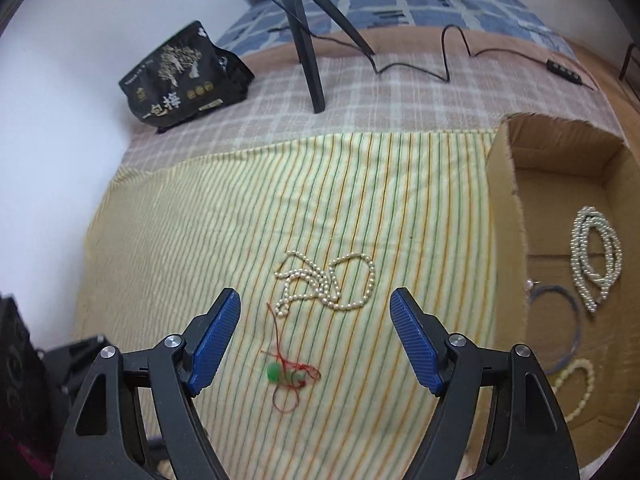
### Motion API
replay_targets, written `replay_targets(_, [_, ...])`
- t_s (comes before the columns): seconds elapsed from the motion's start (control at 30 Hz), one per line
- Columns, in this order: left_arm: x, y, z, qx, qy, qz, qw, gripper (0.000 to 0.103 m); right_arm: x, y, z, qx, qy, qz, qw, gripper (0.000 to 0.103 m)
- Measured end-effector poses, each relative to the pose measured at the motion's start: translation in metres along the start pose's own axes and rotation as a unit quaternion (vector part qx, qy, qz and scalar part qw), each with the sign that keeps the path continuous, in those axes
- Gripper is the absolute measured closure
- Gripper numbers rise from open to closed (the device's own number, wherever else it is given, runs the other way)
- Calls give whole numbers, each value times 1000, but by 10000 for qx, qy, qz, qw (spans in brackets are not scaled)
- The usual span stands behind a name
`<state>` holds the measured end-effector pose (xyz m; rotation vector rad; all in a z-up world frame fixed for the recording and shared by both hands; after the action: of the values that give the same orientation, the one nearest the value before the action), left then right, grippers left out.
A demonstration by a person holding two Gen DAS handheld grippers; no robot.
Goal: Organize jewelry
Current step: 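Grasp the white pearl strand with the right gripper while the left grasps the green jade pendant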
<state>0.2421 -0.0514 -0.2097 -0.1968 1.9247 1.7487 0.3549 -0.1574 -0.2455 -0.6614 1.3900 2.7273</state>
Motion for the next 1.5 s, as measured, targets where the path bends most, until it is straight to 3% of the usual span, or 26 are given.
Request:
replay_targets(0.63, [11, -34, -17, -88, -101, 223, 9997, 54, -16, -66, -12, 468, -263, 462, 9975, 26])
replay_targets(1.0, [9, -40, -11, -187, -113, 186, 9996, 54, -21, -91, 5, 1062, 471, 808, 9899, 24])
replay_targets(1.23, [8, -48, -16, -264, -278, 145, 9992, 54, -22, -89, 4, 1109, 692, 920, 9871, 41])
replay_targets(1.3, [6, -51, -18, -264, -334, 121, 9990, 54, -21, -84, 1, 1103, 687, 913, 9873, 51])
replay_targets(1.5, [3, -64, -23, -332, -411, 92, 9986, 54, -23, -78, -6, 1113, 681, 897, 9874, 70])
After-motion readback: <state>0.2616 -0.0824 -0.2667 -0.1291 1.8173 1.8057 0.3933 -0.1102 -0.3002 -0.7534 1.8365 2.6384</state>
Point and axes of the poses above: each gripper's, at about its wrist camera, not at the fingertips, and y roughly against the way its jaws point, z to its left, x to its underside, the point moved 5 cm from there along -y, roughly the way its jaws point, and after that the axes turned 14 degrees about -x, right-handed, at the moved point
